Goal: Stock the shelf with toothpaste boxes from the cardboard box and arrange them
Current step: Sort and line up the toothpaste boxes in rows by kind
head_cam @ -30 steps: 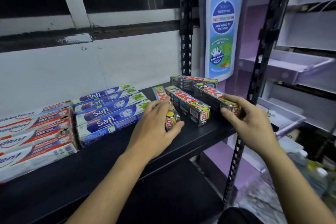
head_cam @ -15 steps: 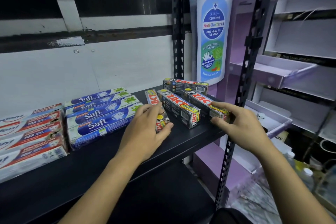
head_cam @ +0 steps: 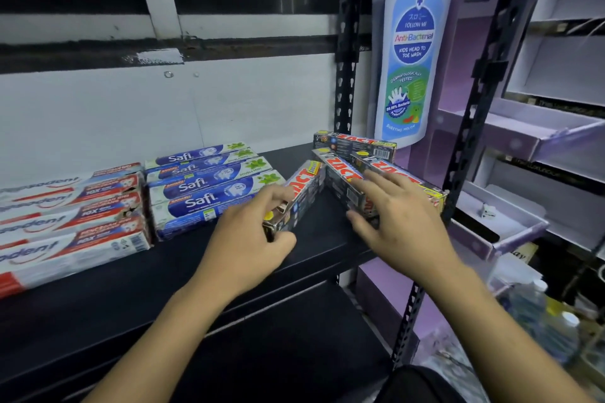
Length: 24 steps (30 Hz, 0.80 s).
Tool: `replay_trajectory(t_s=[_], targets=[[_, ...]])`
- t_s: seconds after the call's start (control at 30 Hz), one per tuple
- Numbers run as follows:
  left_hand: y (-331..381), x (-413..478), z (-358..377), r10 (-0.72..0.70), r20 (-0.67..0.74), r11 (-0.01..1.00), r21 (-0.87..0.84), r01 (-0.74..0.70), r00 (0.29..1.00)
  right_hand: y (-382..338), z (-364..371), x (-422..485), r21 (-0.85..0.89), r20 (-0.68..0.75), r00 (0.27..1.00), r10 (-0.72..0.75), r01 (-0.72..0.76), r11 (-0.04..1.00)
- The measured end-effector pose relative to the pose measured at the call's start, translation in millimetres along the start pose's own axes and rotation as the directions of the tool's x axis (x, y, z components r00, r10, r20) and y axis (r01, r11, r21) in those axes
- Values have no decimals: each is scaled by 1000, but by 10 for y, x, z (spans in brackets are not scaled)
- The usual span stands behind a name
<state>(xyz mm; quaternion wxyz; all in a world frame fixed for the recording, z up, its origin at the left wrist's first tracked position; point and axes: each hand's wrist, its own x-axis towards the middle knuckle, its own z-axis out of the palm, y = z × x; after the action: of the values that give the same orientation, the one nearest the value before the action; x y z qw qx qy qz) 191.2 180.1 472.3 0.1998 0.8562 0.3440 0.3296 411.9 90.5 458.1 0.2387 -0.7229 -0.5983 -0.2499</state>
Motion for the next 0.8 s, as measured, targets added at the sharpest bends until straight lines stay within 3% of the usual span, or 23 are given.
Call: replay_trajectory(t_s=[0.1,0.27,0.37,0.43,0.5,0.6,0.8], targets=[[-64,-116,-132,-22,-15,1000,6,22,1000,-39,111,30,-7,32,998,46,-45,999],[-91,-253,-311,0,58,995,100,-6,998,-42,166,-30,129,-133,986,105,-88,988],[-51,-307,-374,91,215,953,263,-147,972,40,178,-92,110,-167,986,-8,27,994],[-39,-339,-393,97,253,968,201,-150,963,112,108,-140,160,-132,985,-106,127,979],[-58,-356,-389,96,197,988,102,-118,976,135,8,-190,247,-104,987,-126,148,958],[-126,-342,-337,92,85,982,160,-104,992,110,-1,-236,279,-97,991,-89,113,954],[-253,-287,-317,79,80,988,129,-89,994,26,82,-260,258,-74,997,17,3,966]])
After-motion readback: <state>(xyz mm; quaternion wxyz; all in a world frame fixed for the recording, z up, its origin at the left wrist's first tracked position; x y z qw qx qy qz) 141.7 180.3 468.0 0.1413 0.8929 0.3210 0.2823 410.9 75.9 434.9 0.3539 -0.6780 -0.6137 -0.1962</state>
